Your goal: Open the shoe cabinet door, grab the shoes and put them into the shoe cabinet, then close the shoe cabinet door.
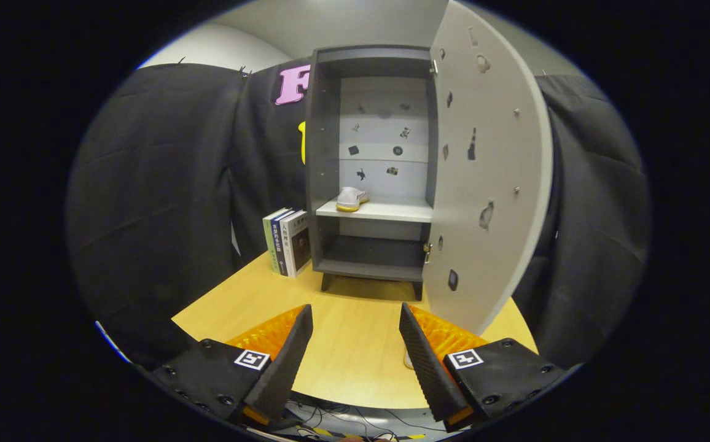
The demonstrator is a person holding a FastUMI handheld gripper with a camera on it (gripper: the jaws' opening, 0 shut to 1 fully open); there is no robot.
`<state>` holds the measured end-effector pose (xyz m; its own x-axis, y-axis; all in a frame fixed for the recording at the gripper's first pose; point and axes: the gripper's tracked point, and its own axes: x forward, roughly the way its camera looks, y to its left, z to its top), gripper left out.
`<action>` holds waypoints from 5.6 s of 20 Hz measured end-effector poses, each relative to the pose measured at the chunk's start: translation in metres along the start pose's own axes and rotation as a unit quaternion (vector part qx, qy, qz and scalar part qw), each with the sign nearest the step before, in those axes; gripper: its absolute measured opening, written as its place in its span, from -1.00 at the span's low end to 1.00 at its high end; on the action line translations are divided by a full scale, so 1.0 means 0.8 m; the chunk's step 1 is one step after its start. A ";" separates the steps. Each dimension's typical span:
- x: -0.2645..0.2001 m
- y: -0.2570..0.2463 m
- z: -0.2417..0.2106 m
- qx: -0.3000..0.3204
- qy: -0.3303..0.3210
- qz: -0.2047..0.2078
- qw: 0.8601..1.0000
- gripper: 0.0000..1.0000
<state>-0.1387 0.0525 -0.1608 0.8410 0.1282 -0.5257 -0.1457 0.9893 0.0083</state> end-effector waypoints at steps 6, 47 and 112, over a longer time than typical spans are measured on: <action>0.124 -0.043 -0.110 -0.049 0.125 -0.081 0.988 0.96; 0.369 -0.174 -0.267 -0.065 0.226 -0.202 0.951 -0.58; 0.483 -0.121 0.284 -0.047 0.002 -0.064 0.997 0.45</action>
<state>0.3193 0.0224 -0.1714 0.8534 0.0016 -0.5212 -0.0868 0.9865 -0.1392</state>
